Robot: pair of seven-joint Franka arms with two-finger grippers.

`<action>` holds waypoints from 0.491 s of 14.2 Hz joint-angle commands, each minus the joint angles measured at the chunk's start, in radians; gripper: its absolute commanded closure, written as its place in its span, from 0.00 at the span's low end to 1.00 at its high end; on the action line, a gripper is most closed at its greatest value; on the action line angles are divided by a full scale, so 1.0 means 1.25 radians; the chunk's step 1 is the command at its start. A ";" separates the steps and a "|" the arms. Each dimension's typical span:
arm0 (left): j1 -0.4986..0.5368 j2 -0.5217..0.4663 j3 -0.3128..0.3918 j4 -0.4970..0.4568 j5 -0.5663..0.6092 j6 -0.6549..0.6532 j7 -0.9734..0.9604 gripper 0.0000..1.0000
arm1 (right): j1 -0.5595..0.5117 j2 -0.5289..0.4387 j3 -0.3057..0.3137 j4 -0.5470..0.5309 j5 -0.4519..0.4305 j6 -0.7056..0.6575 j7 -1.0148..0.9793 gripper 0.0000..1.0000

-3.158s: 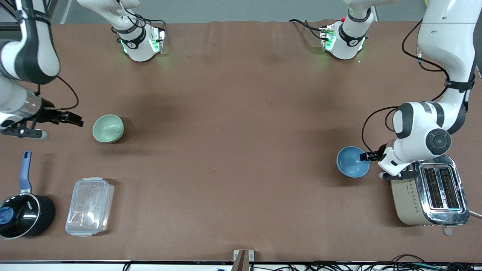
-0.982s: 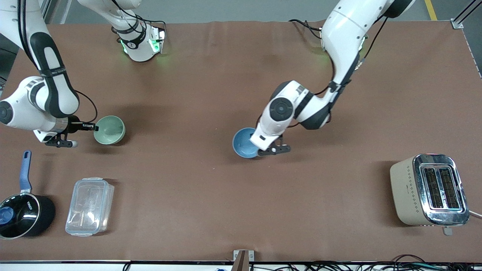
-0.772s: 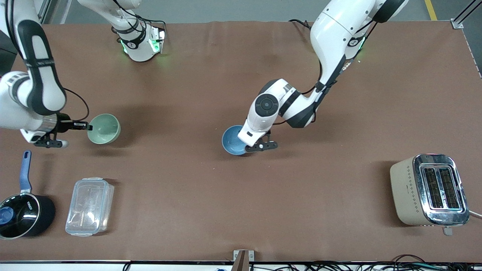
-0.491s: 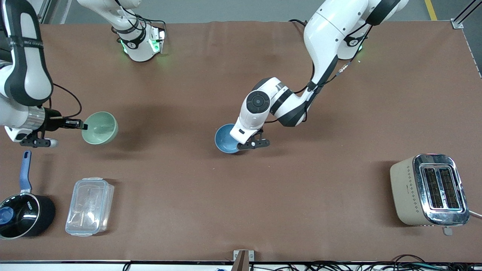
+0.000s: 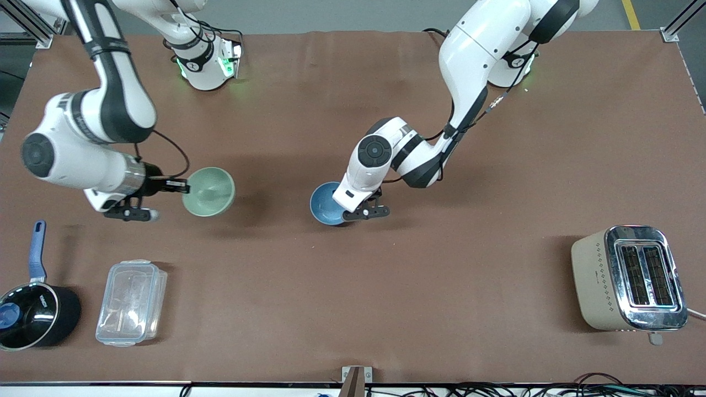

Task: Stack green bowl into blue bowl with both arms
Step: 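Lift the green bowl with the right gripper over the blue bowl while the left releases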

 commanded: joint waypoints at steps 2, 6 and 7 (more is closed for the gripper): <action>0.111 -0.161 0.021 0.001 0.014 -0.148 0.035 0.00 | -0.007 0.003 0.153 0.002 0.008 0.058 0.186 0.96; 0.269 -0.288 0.024 -0.001 0.015 -0.305 0.149 0.00 | 0.005 0.095 0.265 0.000 0.007 0.213 0.365 0.96; 0.310 -0.314 0.024 -0.001 0.015 -0.334 0.203 0.00 | 0.013 0.128 0.270 0.000 0.007 0.255 0.386 0.96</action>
